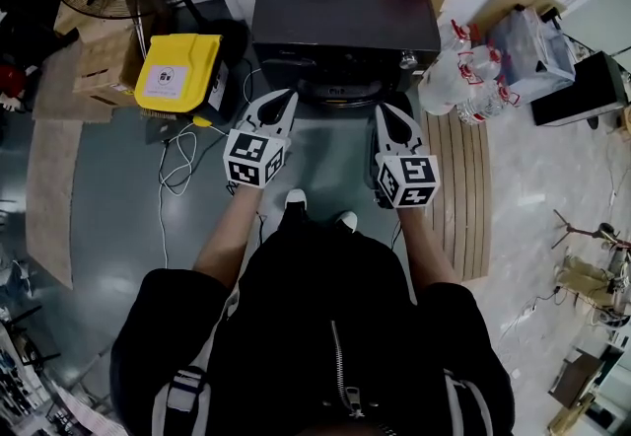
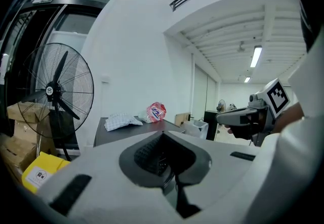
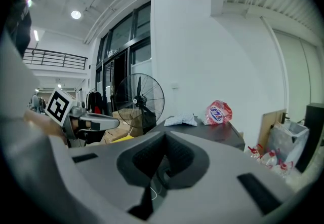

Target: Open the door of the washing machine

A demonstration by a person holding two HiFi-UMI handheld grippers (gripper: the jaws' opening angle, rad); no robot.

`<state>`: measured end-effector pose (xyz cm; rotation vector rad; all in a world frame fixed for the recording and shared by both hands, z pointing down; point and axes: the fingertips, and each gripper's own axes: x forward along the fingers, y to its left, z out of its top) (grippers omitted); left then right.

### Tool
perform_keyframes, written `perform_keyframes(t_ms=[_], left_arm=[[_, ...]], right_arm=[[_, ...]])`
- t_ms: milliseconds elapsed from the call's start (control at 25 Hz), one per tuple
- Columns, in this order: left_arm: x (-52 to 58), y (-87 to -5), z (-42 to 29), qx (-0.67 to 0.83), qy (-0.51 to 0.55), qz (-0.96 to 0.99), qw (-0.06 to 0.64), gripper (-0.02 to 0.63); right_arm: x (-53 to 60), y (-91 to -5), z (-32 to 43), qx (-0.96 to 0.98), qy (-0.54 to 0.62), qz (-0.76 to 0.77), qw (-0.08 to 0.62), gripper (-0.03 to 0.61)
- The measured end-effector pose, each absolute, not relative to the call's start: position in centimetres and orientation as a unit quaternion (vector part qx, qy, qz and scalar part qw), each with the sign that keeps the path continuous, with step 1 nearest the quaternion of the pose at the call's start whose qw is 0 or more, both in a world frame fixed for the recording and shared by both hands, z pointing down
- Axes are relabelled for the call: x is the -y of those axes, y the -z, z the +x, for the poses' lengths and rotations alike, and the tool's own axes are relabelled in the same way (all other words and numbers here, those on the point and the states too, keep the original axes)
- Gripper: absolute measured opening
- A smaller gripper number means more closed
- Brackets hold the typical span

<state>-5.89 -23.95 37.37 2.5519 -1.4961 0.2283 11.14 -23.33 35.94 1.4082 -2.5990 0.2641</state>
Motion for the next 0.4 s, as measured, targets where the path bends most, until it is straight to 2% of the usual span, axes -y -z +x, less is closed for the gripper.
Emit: perform_keyframes(t_ms=[400], left_arm=[[23.69, -38.11, -5.39, 0.502, -0.079, 0.856, 0.096, 0.005]], right_arm=[[23.08, -36.72, 11.63, 0.871, -0.098, 0.472, 0.091, 0.002]])
